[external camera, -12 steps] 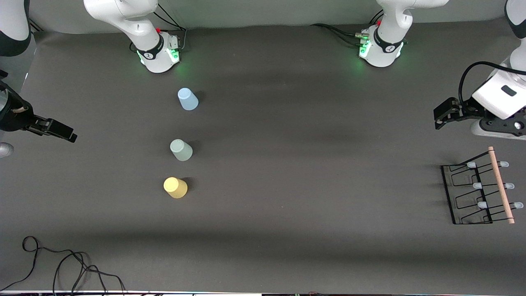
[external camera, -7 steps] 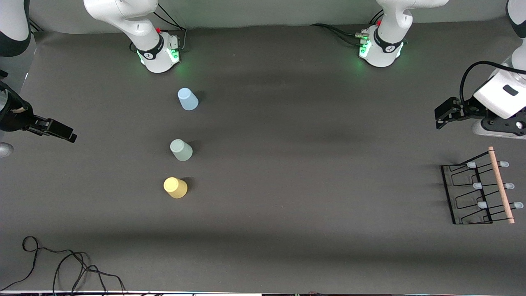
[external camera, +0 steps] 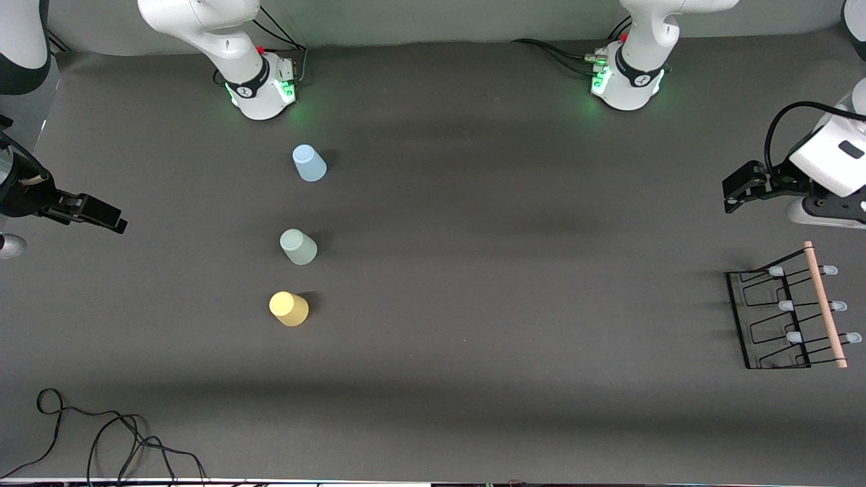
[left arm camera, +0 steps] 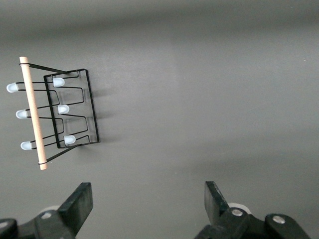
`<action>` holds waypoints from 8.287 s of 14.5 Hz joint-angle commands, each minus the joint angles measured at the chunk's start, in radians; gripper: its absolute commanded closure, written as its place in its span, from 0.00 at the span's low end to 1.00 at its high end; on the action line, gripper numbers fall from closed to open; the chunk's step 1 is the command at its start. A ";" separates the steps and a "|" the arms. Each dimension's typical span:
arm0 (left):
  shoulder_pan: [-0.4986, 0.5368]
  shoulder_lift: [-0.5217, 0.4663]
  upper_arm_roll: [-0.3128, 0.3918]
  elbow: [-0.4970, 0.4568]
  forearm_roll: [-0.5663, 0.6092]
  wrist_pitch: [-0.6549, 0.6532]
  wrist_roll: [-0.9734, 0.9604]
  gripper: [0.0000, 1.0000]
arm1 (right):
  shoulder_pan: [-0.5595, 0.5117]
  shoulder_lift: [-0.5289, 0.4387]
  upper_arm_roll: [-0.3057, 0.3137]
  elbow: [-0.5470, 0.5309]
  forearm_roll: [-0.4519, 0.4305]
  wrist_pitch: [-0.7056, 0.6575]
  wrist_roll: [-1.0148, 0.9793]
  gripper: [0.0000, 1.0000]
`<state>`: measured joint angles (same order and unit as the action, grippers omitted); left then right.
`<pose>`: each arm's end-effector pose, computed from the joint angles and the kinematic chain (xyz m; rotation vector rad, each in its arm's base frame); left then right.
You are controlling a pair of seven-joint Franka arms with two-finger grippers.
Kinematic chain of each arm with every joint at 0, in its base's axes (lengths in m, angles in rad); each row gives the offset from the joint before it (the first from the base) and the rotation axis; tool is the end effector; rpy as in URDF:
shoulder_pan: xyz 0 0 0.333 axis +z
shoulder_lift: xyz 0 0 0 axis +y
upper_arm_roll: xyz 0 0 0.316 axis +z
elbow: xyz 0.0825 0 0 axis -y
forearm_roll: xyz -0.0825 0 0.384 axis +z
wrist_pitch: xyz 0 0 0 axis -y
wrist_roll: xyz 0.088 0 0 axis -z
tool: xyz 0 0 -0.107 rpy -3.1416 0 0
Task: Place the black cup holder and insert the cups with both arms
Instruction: 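Lower the left gripper toward the wooden rod of the black rack, then grasp the rack's wooden rod with the left gripper, then carry the black rack to the table center with the left gripper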
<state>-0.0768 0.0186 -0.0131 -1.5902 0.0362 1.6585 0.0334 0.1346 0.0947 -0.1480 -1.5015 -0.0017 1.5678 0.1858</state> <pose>0.5665 -0.0474 0.6128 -3.1000 0.1949 -0.0787 0.5826 -0.0038 0.6036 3.1080 -0.3098 -0.0405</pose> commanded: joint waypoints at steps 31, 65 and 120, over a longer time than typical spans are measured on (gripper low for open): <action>0.410 0.540 0.005 0.090 0.044 0.340 0.390 0.34 | 0.002 0.000 -0.001 -0.008 -0.017 -0.035 -0.043 0.00; -0.227 0.284 -0.011 0.007 0.001 0.090 -0.360 1.00 | 0.002 -0.003 -0.004 -0.008 -0.017 -0.038 -0.043 0.00; -0.392 0.269 -0.076 0.092 -0.125 0.091 -0.563 0.03 | -0.001 -0.004 -0.013 -0.008 -0.017 -0.049 -0.065 0.00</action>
<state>-0.5701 0.3651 -0.0796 -1.4711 -0.0894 1.8484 -0.6464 0.1345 0.0997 -0.1617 -1.5074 -0.0023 1.5279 0.1430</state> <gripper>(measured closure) 0.009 0.000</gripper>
